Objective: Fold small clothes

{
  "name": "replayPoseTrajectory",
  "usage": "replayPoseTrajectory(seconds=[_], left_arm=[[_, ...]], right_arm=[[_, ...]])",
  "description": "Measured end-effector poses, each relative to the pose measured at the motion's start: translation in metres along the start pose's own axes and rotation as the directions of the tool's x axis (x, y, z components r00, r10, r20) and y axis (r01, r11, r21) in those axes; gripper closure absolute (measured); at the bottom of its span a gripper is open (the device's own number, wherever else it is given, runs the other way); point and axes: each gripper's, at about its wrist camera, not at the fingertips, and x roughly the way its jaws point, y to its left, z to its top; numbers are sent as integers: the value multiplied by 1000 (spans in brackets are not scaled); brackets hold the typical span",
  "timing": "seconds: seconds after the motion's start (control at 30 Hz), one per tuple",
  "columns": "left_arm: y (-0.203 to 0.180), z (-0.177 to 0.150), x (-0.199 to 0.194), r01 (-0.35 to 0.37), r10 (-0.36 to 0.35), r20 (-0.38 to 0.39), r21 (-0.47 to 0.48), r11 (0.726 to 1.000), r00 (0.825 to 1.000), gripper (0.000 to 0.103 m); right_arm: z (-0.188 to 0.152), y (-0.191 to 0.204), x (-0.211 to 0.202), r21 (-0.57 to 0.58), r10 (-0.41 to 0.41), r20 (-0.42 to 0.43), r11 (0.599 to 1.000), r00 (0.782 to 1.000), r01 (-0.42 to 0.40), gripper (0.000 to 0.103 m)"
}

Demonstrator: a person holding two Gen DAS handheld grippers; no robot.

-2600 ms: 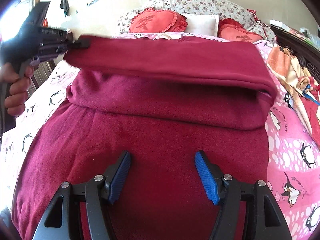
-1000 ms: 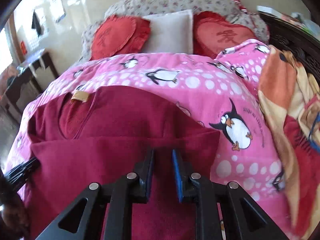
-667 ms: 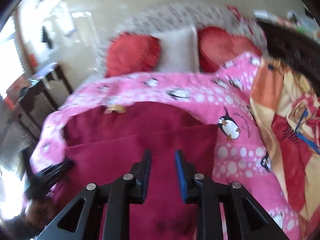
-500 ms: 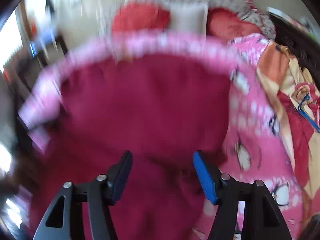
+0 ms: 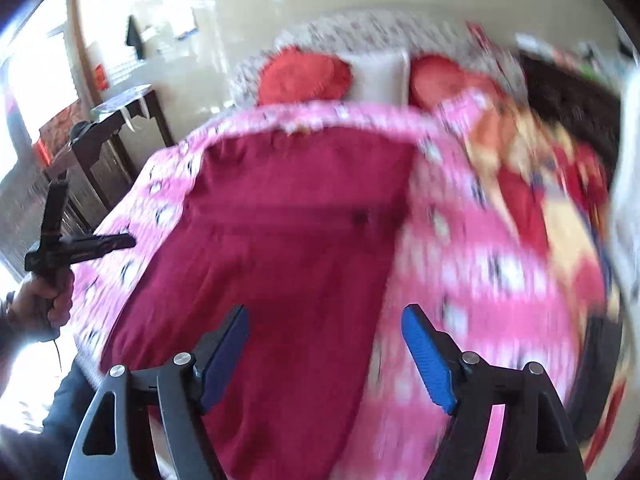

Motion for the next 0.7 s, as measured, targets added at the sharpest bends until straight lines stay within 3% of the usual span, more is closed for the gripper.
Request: replayPoseTrajectory(seconds=[0.2, 0.27, 0.33, 0.5, 0.6, 0.7], left_arm=[[-10, -76, -11, 67, -72, -87, -64, 996, 994, 47], [-13, -86, -6, 106, -116, -103, -101, 989, 988, 47], [-19, -91, -3, 82, -92, -86, -112, 990, 992, 47], [-31, -89, 0, 167, -181, -87, -146, 975, 980, 46], [-26, -93, 0, 254, -274, -77, -208, 945, 958, 47], [-12, -100, -2, 329, -360, -51, -307, 893, 931, 47]], right_arm=[[-81, -3, -13, 136, 26, -12, 990, 1000, -24, 28], [-93, -1, -8, 157, 28, -9, 987, 1000, -26, 33], [-99, -1, -2, 177, 44, -24, 983, 999, -39, 41], [-108, -6, 5, 227, 72, -40, 972, 997, -62, 43], [-113, -4, 3, 229, 88, -33, 970, 996, -78, 43], [-116, -4, -2, 230, 98, -19, 969, 995, -91, 43]])
